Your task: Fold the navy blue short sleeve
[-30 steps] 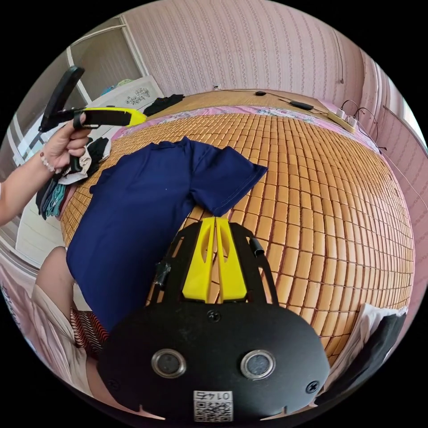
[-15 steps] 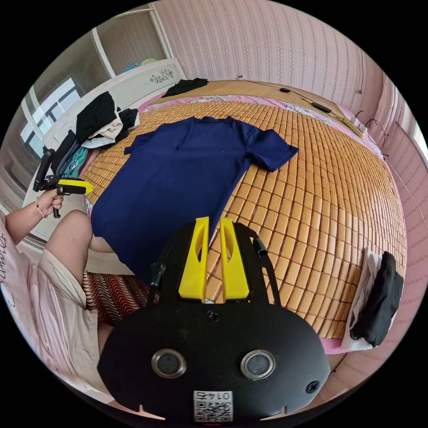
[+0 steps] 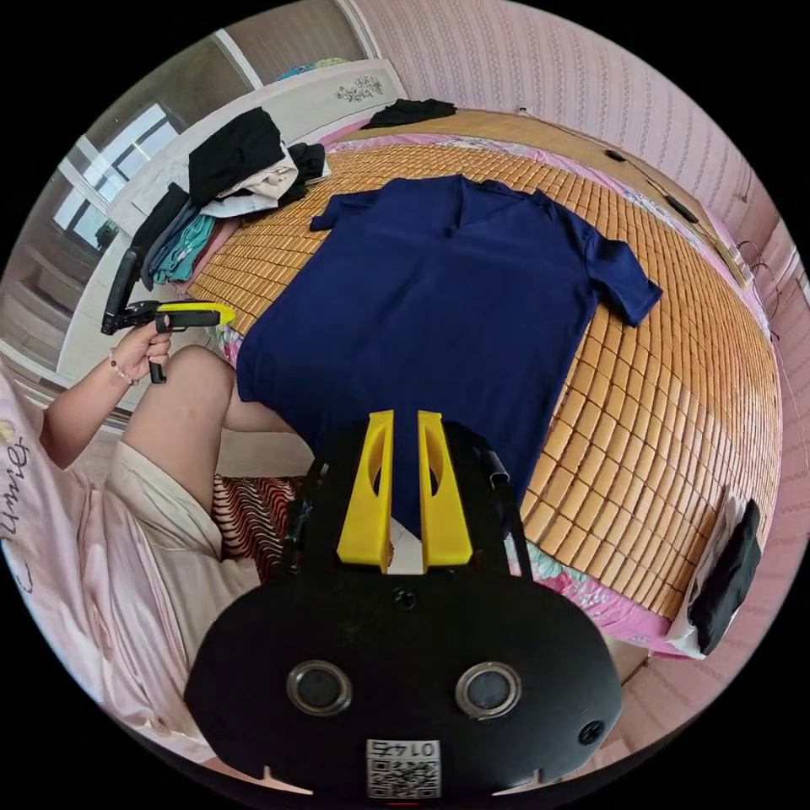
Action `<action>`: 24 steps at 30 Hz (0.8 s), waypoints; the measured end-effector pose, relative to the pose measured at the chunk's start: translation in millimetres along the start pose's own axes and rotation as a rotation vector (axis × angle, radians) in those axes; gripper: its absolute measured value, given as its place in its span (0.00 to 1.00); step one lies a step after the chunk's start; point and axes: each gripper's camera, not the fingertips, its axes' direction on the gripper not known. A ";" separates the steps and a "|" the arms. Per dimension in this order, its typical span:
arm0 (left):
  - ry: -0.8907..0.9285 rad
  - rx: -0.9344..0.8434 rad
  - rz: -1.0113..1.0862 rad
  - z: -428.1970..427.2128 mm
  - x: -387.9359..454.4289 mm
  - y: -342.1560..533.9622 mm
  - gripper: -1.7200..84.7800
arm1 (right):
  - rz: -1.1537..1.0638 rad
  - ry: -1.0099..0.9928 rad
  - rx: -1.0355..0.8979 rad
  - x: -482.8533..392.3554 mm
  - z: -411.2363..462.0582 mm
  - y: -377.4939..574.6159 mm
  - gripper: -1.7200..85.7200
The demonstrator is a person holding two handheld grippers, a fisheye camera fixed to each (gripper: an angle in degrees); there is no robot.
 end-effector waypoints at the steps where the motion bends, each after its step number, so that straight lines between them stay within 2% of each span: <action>1: 0.001 0.017 -0.012 -3.4 -6.9 -2.3 0.07 | -0.049 -0.011 -0.001 -10.5 -0.1 -28.1 0.08; 8: 0.016 0.147 -0.121 -22.3 -78.2 -52.6 0.07 | -0.336 -0.053 -0.013 -81.2 21.3 -225.2 0.08; 14: 0.002 0.154 -0.165 -16.2 -118.2 -100.7 0.09 | -0.394 -0.003 -0.054 -133.0 62.8 -375.3 0.10; 19: -0.023 0.141 -0.179 -6.8 -143.4 -120.5 0.09 | -0.375 0.056 -0.128 -158.9 98.9 -452.9 0.12; 24: 0.049 0.110 -0.191 5.6 -161.3 -127.6 0.08 | -0.380 0.131 -0.127 -174.1 115.4 -490.2 0.13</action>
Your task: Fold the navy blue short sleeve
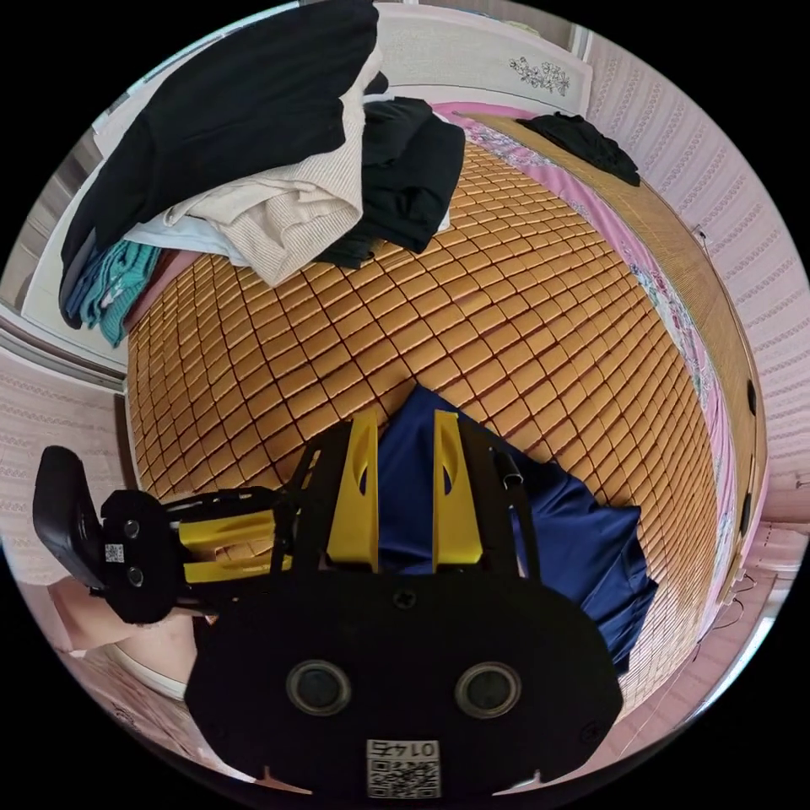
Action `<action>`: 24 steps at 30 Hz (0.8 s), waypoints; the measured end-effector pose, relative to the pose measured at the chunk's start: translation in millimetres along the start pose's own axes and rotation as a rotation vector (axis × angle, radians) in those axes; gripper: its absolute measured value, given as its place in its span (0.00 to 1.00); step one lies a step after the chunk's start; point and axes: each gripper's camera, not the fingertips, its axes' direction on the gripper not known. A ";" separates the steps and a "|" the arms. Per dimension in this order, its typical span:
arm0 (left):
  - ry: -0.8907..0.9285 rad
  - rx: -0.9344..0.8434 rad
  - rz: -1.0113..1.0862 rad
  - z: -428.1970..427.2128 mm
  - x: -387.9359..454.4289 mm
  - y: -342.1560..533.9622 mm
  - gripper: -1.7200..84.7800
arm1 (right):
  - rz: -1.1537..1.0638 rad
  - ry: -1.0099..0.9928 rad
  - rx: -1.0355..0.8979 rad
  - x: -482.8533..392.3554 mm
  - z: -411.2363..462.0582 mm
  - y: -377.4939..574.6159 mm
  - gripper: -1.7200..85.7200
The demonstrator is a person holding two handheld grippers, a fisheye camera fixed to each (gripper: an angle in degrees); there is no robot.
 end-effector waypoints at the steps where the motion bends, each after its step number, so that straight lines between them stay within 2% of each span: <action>1: -0.004 0.010 -0.003 -0.6 -1.3 0.2 0.07 | 0.014 0.004 -0.011 0.6 4.5 -5.3 0.13; 3: 0.012 0.021 -0.019 -3.0 -8.1 1.4 0.05 | 0.040 0.006 -0.093 1.7 18.6 -9.9 0.12; 11: -0.021 0.079 -0.019 -14.5 -4.3 2.6 0.02 | 0.203 -0.063 0.121 40.9 -17.1 15.7 0.03; 15: 0.023 0.215 0.107 -33.8 24.5 3.2 0.02 | 0.296 -0.085 0.290 76.3 -61.3 62.7 0.03; 19: 0.151 0.212 0.302 -40.4 64.2 6.6 0.05 | 0.441 -0.042 0.395 111.4 -99.4 153.0 0.03; 21: 0.206 0.141 0.357 -29.3 80.6 11.8 0.08 | 0.489 -0.009 0.354 121.1 -93.3 190.4 0.05; 24: 0.149 0.066 0.375 -9.6 92.1 16.6 0.08 | 0.518 -0.045 0.193 135.4 -60.8 227.1 0.08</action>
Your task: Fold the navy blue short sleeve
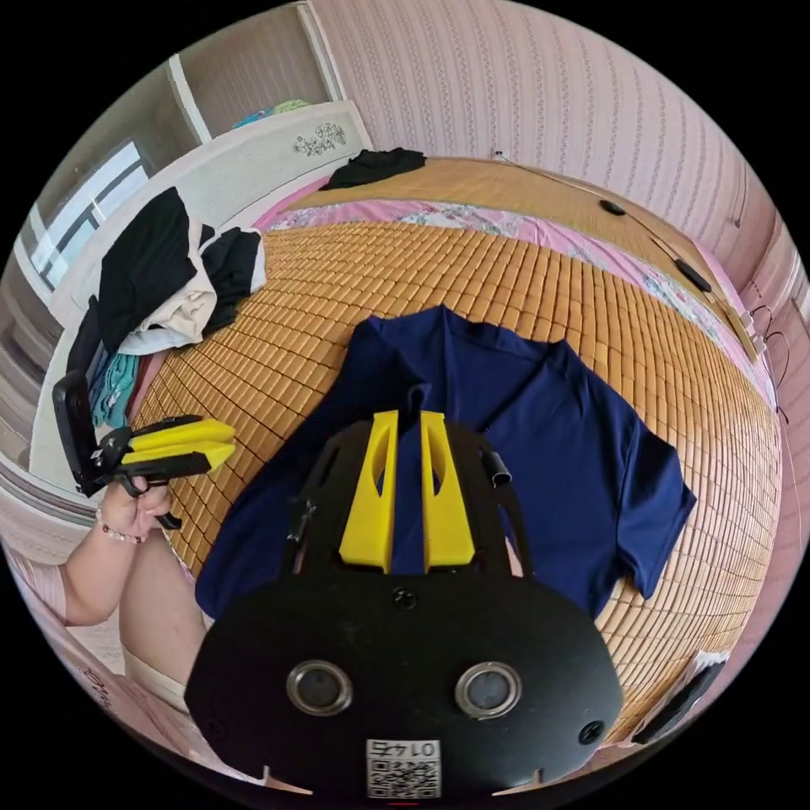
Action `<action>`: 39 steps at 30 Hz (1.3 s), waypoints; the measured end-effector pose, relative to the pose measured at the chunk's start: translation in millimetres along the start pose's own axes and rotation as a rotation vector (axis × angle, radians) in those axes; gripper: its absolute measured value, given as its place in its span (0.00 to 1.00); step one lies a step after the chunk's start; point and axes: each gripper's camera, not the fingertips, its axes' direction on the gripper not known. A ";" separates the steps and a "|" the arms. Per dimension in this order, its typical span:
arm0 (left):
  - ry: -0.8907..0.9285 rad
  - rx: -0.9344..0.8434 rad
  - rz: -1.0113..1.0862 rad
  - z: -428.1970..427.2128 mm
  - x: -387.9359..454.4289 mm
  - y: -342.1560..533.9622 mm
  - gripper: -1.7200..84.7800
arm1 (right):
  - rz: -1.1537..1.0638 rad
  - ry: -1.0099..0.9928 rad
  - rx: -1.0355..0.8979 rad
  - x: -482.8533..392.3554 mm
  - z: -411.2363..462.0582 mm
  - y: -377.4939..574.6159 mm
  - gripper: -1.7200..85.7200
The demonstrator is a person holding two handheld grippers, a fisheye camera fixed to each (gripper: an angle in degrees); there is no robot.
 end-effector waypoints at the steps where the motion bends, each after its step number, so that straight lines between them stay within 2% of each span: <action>1: -0.006 -0.018 0.000 3.9 1.3 -0.1 0.08 | 0.009 0.002 -0.045 8.0 7.0 5.4 0.10; 9: -0.109 -0.141 0.113 51.8 32.1 -21.1 0.09 | -0.134 -0.027 0.019 3.2 14.6 -37.1 0.10; 16: -0.190 -0.292 0.169 111.8 43.2 -43.0 0.10 | -0.177 -0.011 -0.066 4.3 76.8 -94.1 0.14; 19: -0.145 -0.270 0.156 120.0 42.7 -47.0 0.07 | -0.148 -0.113 -0.163 16.0 100.2 -103.6 0.09; 21: -0.168 -0.231 0.133 120.9 41.3 -47.6 0.03 | -0.148 -0.126 -0.149 19.6 101.2 -104.9 0.06; 24: -0.188 -0.174 0.114 115.9 40.9 -48.4 0.01 | -0.177 -0.142 -0.102 20.5 97.9 -105.4 0.04; 28: -0.188 -0.135 0.113 115.9 40.4 -48.7 0.02 | -0.199 -0.181 -0.074 21.9 101.5 -102.2 0.04; 33: -0.172 -0.195 0.092 138.6 43.0 -51.9 0.10 | -0.202 -0.135 -0.065 31.3 101.0 -83.5 0.09; 37: -0.182 -0.163 0.113 140.0 59.2 -58.0 0.10 | -0.176 -0.111 0.066 61.7 59.3 -32.9 0.10; 39: -0.114 -0.135 0.144 148.8 74.8 -67.2 0.09 | -0.155 -0.087 0.095 80.6 42.6 3.5 0.09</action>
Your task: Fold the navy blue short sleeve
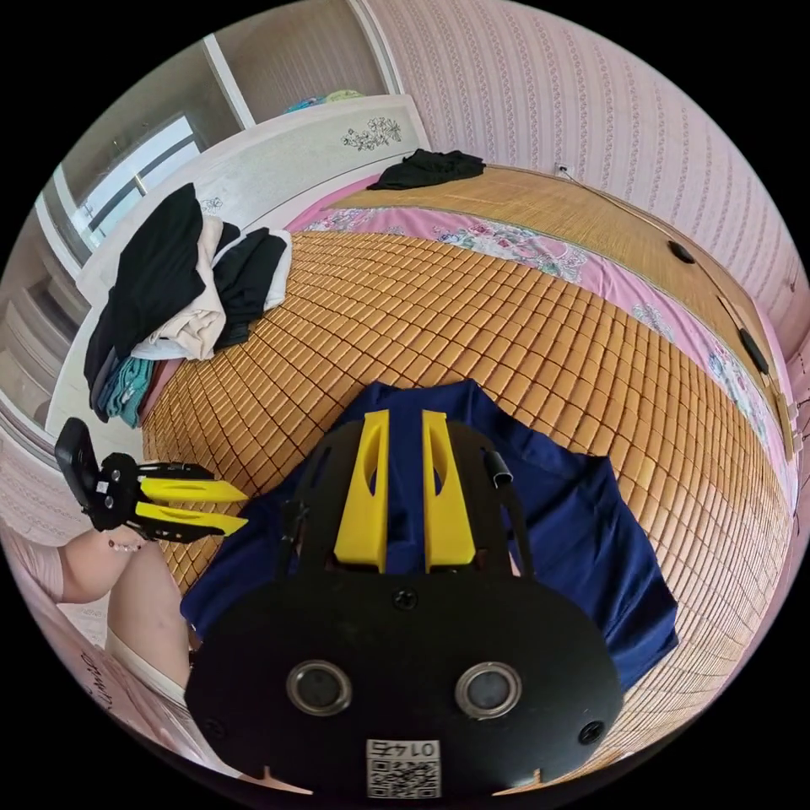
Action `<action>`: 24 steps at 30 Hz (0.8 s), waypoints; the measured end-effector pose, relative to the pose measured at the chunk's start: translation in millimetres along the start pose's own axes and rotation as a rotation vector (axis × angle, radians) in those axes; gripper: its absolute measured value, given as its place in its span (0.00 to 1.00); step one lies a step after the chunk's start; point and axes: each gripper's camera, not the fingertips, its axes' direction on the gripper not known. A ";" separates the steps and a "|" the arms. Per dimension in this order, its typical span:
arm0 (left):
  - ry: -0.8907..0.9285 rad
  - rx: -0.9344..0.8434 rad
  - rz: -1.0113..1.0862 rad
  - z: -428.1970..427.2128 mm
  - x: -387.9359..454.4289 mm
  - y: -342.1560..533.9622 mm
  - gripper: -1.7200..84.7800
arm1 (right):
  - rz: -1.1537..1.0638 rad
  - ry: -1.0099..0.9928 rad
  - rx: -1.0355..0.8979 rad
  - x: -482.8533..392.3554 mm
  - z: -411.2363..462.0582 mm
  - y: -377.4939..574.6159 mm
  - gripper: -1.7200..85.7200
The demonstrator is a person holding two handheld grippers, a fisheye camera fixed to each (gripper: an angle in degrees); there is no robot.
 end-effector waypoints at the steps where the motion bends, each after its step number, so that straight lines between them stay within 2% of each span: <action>1: 0.011 -0.001 0.013 4.4 4.6 -4.2 0.09 | 0.015 0.038 -0.004 7.7 -11.4 27.8 0.09; 6: -0.016 -0.213 0.083 76.6 37.8 -32.8 0.10 | 0.116 0.161 -0.076 39.7 -47.6 139.5 0.09; 9: -0.075 -0.215 0.119 80.7 51.5 -40.3 0.09 | 0.231 0.237 -0.069 62.1 -72.7 198.2 0.09; 14: -0.064 -0.188 0.178 74.0 73.8 -73.3 0.08 | 0.462 0.263 -0.006 105.0 -98.5 280.3 0.09; 21: 0.180 -0.176 0.285 140.7 145.8 -182.1 0.08 | 0.534 0.235 0.048 126.4 -91.2 324.0 0.10; 24: 0.188 -0.173 0.342 180.9 188.9 -230.4 0.08 | 0.551 0.223 0.088 135.6 -89.3 335.2 0.10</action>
